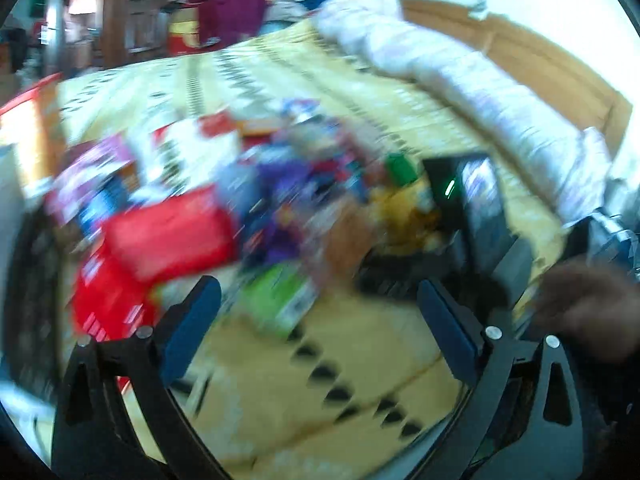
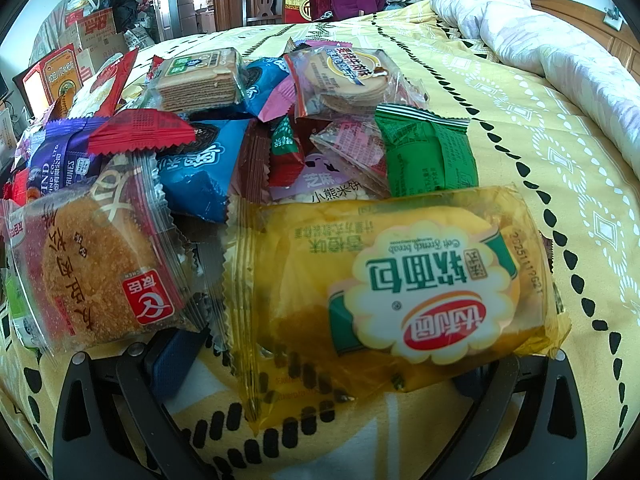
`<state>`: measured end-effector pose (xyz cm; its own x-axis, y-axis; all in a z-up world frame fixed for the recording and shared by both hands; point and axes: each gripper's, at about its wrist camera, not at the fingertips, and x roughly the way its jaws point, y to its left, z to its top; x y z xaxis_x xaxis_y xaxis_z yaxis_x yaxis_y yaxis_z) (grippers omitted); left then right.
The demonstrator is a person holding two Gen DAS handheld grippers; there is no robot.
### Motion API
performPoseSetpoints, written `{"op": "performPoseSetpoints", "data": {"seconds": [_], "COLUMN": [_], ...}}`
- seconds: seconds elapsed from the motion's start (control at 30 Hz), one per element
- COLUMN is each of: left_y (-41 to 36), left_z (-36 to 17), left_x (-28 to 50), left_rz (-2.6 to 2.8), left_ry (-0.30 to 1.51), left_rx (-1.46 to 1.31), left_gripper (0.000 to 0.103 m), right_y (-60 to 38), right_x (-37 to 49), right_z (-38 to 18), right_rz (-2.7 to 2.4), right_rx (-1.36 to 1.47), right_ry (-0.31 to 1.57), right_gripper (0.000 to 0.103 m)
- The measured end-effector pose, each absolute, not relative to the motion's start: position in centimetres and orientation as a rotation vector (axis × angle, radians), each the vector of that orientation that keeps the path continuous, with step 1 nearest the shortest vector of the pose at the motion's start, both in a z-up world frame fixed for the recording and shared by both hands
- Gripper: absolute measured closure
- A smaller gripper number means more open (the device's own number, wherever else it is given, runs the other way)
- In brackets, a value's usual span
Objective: Organize snacks
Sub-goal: 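Grasp the yellow bread packet with the right tool while the left grasps a clear biscuit packet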
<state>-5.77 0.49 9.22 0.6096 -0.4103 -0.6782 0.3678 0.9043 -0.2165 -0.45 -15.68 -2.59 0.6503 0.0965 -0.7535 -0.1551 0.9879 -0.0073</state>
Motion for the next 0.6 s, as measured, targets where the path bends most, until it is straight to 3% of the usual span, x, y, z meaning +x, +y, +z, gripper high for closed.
{"op": "performPoseSetpoints", "data": {"seconds": [0.13, 0.37, 0.47, 0.53, 0.6], "left_y": [-2.0, -3.1, -2.8, -2.8, -2.8], "left_z": [9.3, 7.2, 6.6, 6.4, 6.4], "left_x": [-2.1, 1.9, 1.7, 1.2, 0.6], "left_rz": [-0.515, -0.645, -0.647, -0.636, -0.627], "left_ry": [0.789, 0.950, 0.988, 0.991, 0.988], "left_rx": [-0.023, -0.021, -0.022, -0.007, -0.005], "left_gripper": [0.011, 0.018, 0.033, 0.059, 0.062], "right_y": [-15.7, -15.5, -15.7, -16.5, -17.2], "right_x": [-0.4, -0.3, 0.0, 0.0, -1.0], "right_z": [-2.6, -2.5, -2.6, -2.2, -1.3], "right_rz": [0.143, 0.143, 0.160, 0.207, 0.255], "right_rx": [-0.075, -0.076, -0.065, -0.053, -0.036], "right_ry": [0.852, 0.852, 0.863, 0.884, 0.910], "right_gripper": [0.000, 0.000, 0.000, 0.000, 0.001]}}
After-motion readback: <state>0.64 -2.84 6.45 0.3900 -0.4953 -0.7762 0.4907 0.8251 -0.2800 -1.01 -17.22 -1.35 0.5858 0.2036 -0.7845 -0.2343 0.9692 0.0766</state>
